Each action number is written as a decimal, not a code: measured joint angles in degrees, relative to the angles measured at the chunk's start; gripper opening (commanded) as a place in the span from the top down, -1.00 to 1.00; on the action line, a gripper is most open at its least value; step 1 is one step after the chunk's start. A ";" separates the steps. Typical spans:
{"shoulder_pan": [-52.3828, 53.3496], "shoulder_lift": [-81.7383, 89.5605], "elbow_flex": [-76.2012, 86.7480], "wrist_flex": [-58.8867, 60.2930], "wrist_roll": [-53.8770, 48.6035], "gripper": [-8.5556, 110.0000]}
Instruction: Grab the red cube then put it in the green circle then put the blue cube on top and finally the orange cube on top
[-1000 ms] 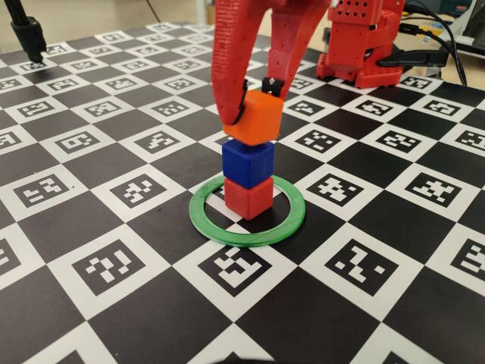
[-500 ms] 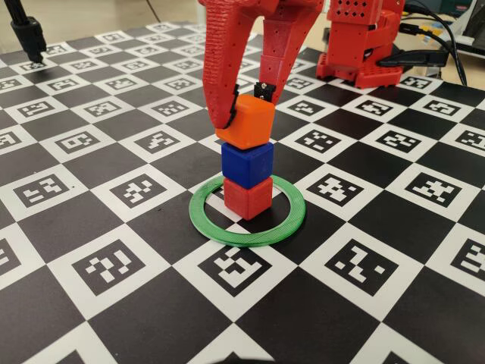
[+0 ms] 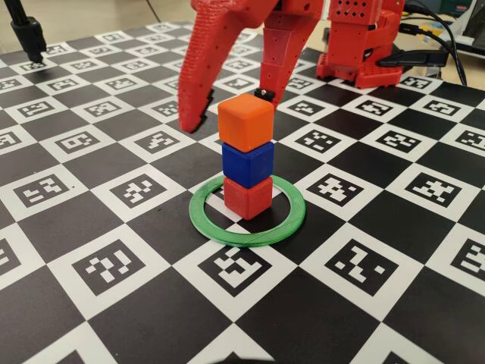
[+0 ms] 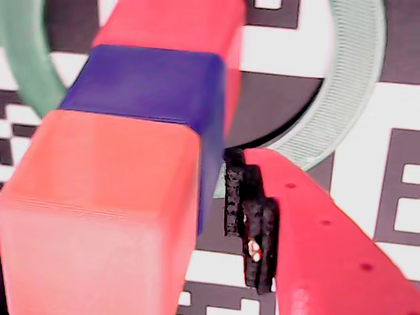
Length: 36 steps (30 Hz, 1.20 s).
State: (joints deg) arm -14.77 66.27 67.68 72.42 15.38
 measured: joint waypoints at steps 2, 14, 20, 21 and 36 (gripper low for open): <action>0.00 0.00 0.09 0.00 0.44 0.11; -0.09 2.55 0.09 3.08 1.85 0.07; -0.09 7.12 0.09 5.89 1.85 0.06; -0.09 7.91 0.09 6.42 1.85 0.06; 1.14 28.74 7.73 10.63 -12.22 0.14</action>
State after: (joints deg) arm -13.62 95.01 75.41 83.06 3.16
